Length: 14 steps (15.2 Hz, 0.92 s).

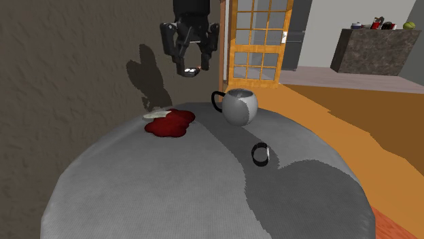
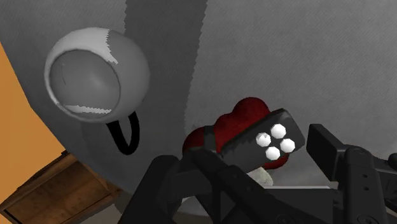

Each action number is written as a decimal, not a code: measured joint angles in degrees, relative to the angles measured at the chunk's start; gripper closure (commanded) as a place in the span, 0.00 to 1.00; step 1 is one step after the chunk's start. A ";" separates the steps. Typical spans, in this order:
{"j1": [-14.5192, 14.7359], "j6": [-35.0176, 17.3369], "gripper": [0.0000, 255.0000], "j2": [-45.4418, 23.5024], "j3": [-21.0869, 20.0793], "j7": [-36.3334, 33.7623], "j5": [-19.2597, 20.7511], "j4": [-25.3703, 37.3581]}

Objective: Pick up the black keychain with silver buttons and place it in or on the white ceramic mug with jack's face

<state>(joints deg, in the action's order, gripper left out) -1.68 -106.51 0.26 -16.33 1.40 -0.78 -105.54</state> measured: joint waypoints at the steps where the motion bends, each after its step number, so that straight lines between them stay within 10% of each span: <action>1: -0.71 -0.36 1.00 0.58 0.72 1.49 -0.18 -0.93; 14: -6.69 -2.43 1.00 0.04 6.87 13.76 -0.28 -2.68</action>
<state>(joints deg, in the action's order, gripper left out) -8.37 -108.94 0.29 -9.46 15.17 -1.06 -108.22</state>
